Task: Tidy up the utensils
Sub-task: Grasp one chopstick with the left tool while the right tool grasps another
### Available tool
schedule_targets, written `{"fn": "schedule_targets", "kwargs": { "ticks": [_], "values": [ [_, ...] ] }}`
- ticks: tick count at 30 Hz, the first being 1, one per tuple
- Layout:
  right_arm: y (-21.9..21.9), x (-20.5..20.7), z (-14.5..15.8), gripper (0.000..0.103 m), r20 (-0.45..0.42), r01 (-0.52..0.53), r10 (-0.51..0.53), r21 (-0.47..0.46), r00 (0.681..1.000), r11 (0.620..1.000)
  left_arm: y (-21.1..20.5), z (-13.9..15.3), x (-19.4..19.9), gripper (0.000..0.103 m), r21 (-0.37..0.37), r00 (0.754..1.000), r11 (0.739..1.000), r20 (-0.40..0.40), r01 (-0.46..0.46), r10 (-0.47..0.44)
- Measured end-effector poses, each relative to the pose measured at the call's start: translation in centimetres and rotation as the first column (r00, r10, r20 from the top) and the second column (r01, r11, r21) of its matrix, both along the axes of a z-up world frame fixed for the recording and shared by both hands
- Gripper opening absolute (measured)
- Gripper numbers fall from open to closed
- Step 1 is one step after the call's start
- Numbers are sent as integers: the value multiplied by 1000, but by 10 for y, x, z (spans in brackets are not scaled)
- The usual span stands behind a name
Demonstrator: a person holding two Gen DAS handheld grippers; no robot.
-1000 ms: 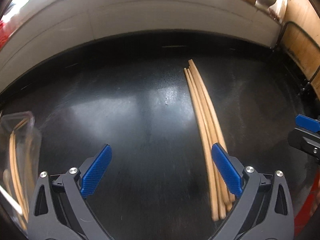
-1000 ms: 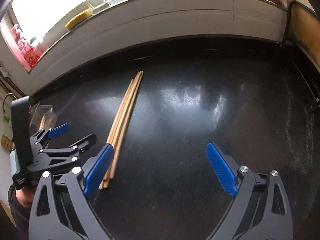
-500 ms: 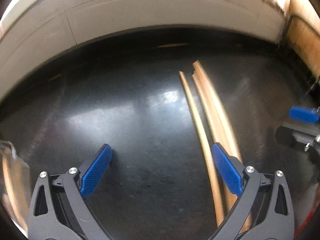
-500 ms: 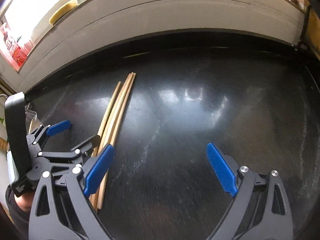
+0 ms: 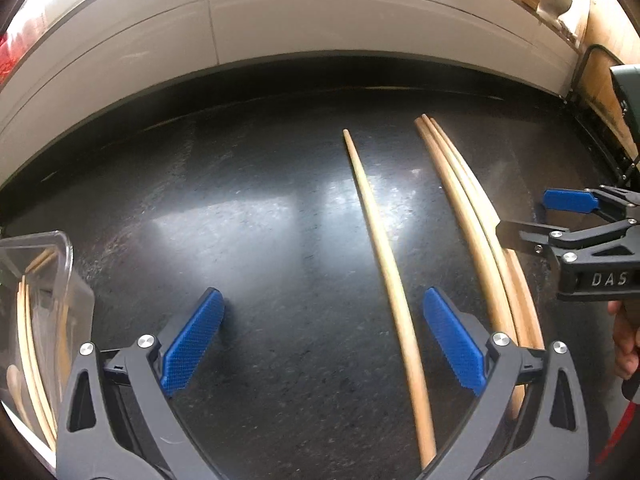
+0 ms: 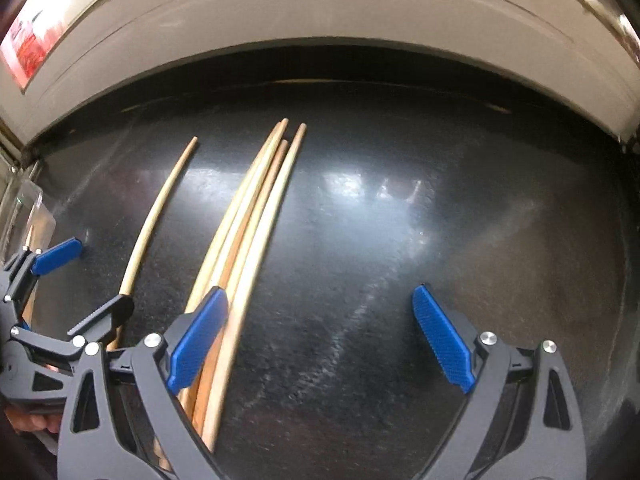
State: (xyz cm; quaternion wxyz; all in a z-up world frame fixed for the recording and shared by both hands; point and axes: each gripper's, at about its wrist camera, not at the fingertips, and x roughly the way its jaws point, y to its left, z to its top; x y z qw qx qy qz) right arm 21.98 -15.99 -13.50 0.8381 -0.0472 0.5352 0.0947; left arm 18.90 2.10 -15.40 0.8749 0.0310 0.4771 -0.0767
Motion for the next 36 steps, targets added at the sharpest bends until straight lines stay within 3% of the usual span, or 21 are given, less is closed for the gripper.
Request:
{"fn": "schedule_targets", "kwargs": {
  "ticks": [11,23,25,26,27,28,30,31,32,34,36],
  "values": [
    [-22,-8,4,83,-4,73,-73,22,997,997,-6,-1,10,97,-11,1000,1000,0,1,-1],
    [-9,-20,-4,83,27,72,-72,-30,997,997,-11,-1,14,97,-9,1000,1000,11,-4,4],
    [-9,-21,-3,77,37,69,-68,-25,997,997,-10,-2,11,97,7,1000,1000,17,-3,3],
    [-10,-23,0,61,44,75,-74,-23,996,997,-12,-3,10,97,17,1000,1000,20,-3,3],
    [-11,-21,2,43,47,78,-77,-16,996,997,-13,-3,10,94,28,1000,1000,23,-7,6],
    [-11,-23,3,37,48,78,-78,-16,996,997,-18,-3,11,91,33,1000,999,29,-10,9],
    [-10,-21,4,16,53,76,-75,-13,996,997,-23,0,11,68,33,999,999,37,-13,12],
    [-9,-22,4,11,55,77,-76,-16,996,997,-26,2,12,50,36,999,999,39,-18,17],
    [-9,-24,4,8,57,76,-75,-16,996,997,-28,5,12,40,39,999,999,39,-30,29],
    [-9,-27,4,8,62,84,-84,-6,995,996,-32,6,10,9,38,999,999,28,-33,32],
    [-13,-24,4,8,46,96,-97,32,994,995,-33,7,9,6,1,999,999,10,-40,40]
  ]
}}
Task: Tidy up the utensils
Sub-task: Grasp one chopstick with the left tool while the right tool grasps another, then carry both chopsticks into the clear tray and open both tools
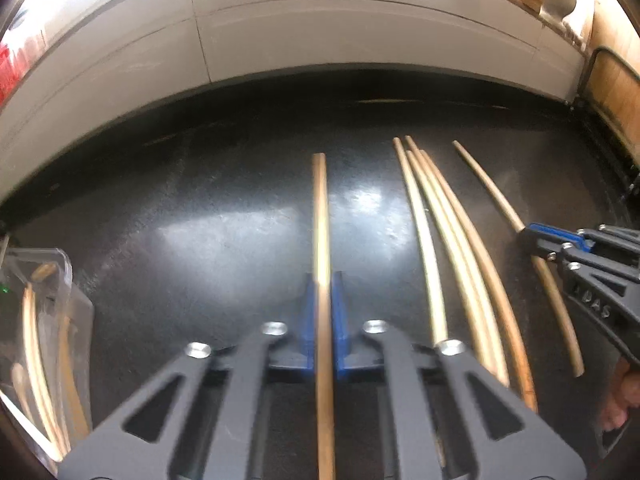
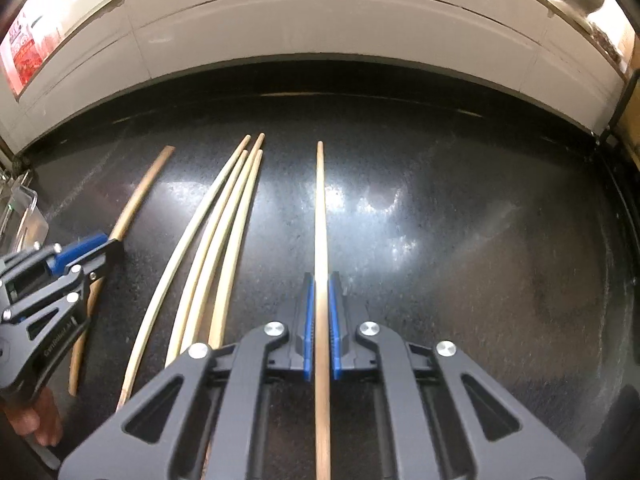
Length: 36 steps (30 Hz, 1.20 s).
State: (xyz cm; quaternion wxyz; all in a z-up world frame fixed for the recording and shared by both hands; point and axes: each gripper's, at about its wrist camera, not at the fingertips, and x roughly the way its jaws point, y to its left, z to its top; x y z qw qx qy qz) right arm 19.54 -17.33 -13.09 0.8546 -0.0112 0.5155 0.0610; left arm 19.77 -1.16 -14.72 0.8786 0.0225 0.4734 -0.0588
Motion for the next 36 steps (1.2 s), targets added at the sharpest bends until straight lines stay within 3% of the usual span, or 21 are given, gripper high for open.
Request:
{"fn": "schedule_targets", "kwargs": {
  "ticks": [4,12,20,27,36],
  "values": [
    [-8,-11,20,7,26,7,-9,60,1000,998,2,9,-9,6,-22,1000,999,-9,-29,29],
    [-7,-69,95,7,134,-50,26,180,991,982,17,80,-75,6,-52,993,995,85,-79,84],
    [8,-119,137,8,206,-143,91,253,974,957,33,133,-149,6,-67,976,988,156,-141,150],
    [37,-149,153,8,242,-216,154,252,958,943,60,149,-183,6,-78,960,978,190,-194,206],
    [81,-154,156,8,229,-278,221,258,948,925,95,150,-198,6,-90,945,964,192,-251,264]
  ]
}}
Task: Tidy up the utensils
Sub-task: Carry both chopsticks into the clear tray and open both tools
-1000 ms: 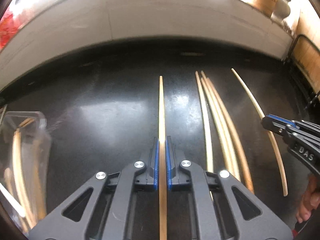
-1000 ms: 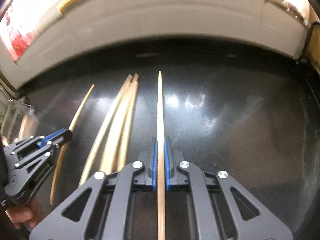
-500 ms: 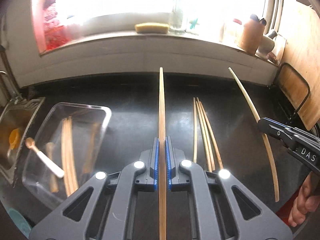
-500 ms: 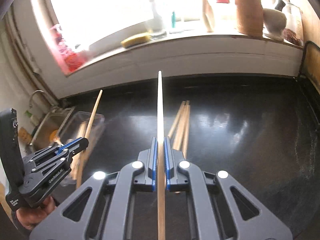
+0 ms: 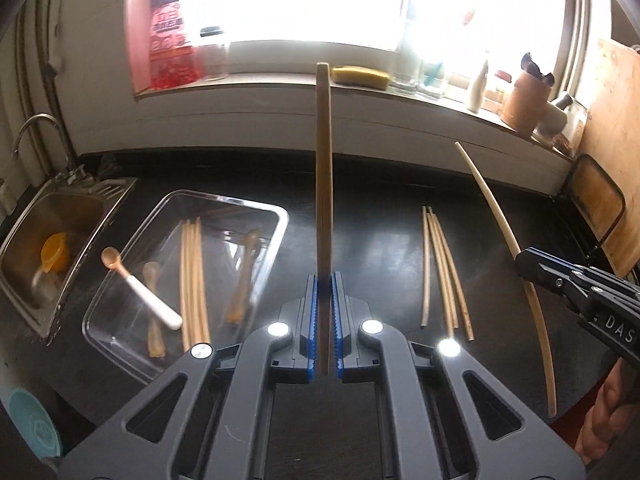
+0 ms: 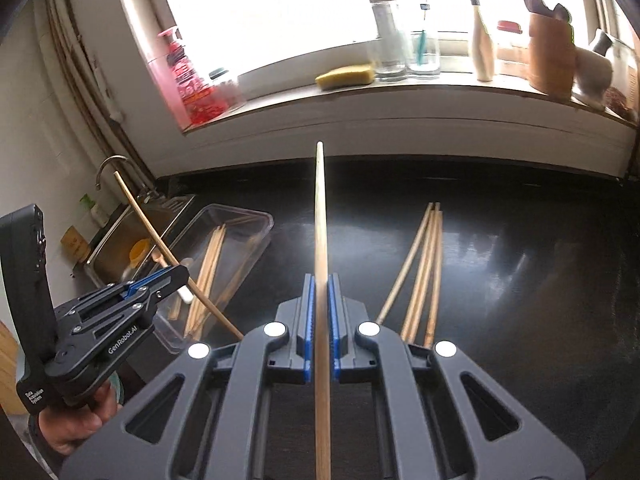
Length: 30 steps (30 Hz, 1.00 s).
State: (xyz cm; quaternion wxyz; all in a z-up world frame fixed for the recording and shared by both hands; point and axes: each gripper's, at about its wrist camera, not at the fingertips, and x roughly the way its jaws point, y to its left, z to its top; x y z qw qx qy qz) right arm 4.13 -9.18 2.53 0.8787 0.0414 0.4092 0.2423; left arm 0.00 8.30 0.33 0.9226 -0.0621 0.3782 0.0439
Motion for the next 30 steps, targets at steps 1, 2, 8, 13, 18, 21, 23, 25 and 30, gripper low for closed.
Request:
{"fn": "schedule_targets", "kwargs": {
  "ticks": [1,2,8,13,18,21,23,25,30],
  "values": [
    [4,0,1,8,1,-7,7,1,1000,1000,5,1,-2,6,0,1000,1000,4,-9,9],
    [10,1,2,8,3,-16,16,2,1000,1000,10,3,-4,6,3,1000,1000,9,-18,18],
    [48,4,13,8,9,-97,96,39,995,995,39,22,-23,6,19,997,997,44,-69,68],
    [84,5,19,8,3,-177,177,87,984,980,69,35,-43,6,30,991,992,58,-126,124],
    [124,6,15,8,-24,-242,247,130,969,961,96,40,-61,6,42,980,981,63,-189,187],
    [151,6,9,8,-46,-282,292,143,955,949,108,40,-66,6,41,977,977,56,-209,206],
    [162,7,5,8,-58,-292,303,149,951,945,113,39,-67,6,38,976,976,52,-213,211],
    [174,8,1,8,-74,-302,316,155,946,941,117,38,-66,6,38,977,977,46,-212,210],
    [194,16,-11,8,-100,-304,322,156,942,940,127,28,-56,6,26,977,977,25,-211,210]
  ]
}}
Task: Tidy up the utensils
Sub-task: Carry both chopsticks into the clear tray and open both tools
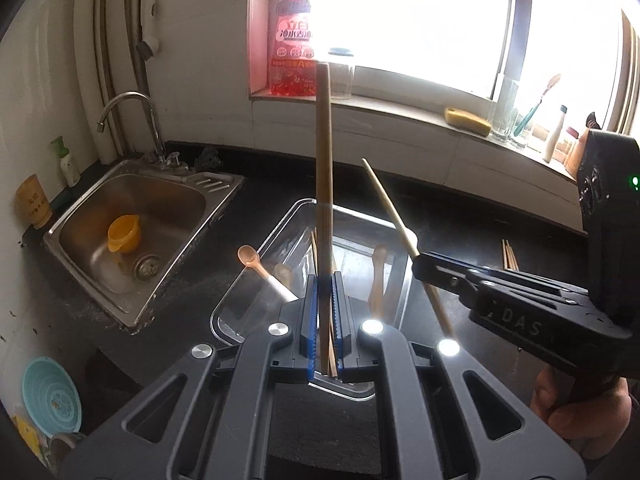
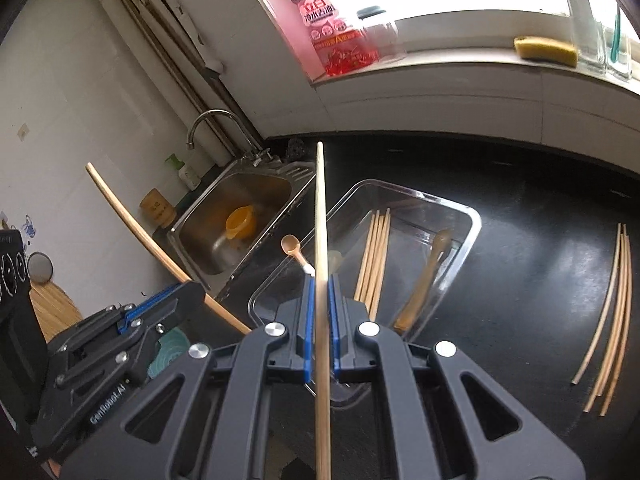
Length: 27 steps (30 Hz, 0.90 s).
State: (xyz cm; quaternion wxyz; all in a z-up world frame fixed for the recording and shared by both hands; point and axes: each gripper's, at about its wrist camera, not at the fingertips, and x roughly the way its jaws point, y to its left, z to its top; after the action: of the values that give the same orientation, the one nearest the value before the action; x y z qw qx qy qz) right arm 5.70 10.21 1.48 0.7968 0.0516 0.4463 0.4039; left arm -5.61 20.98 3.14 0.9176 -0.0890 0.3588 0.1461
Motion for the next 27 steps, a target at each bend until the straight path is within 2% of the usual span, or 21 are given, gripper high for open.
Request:
{"fn": "schedule_targets", "kwargs": {
  "ticks": [15,19,23,25,26,27],
  "values": [
    [35,42,-37,8,-69,24,-27,-41,997,999,25,-35,44,6,-50,996,998,-80,31,-35],
    [44,60,-55,8,-119,35,-41,-54,992,998,33,-50,67,6,-96,990,993,-121,65,-77],
    [49,82,-68,8,-170,58,-68,-60,983,997,39,-60,87,10,-96,981,992,-166,81,-96],
    [50,92,-73,9,-205,48,-65,-88,977,995,44,-63,93,21,-86,979,994,-184,69,-84],
    [49,94,-74,12,-220,39,-59,-94,974,995,47,-64,94,49,-85,980,995,-186,60,-75],
    [45,97,-72,30,-223,32,-52,-91,973,995,49,-64,93,78,-83,981,995,-182,49,-63]
  ]
}}
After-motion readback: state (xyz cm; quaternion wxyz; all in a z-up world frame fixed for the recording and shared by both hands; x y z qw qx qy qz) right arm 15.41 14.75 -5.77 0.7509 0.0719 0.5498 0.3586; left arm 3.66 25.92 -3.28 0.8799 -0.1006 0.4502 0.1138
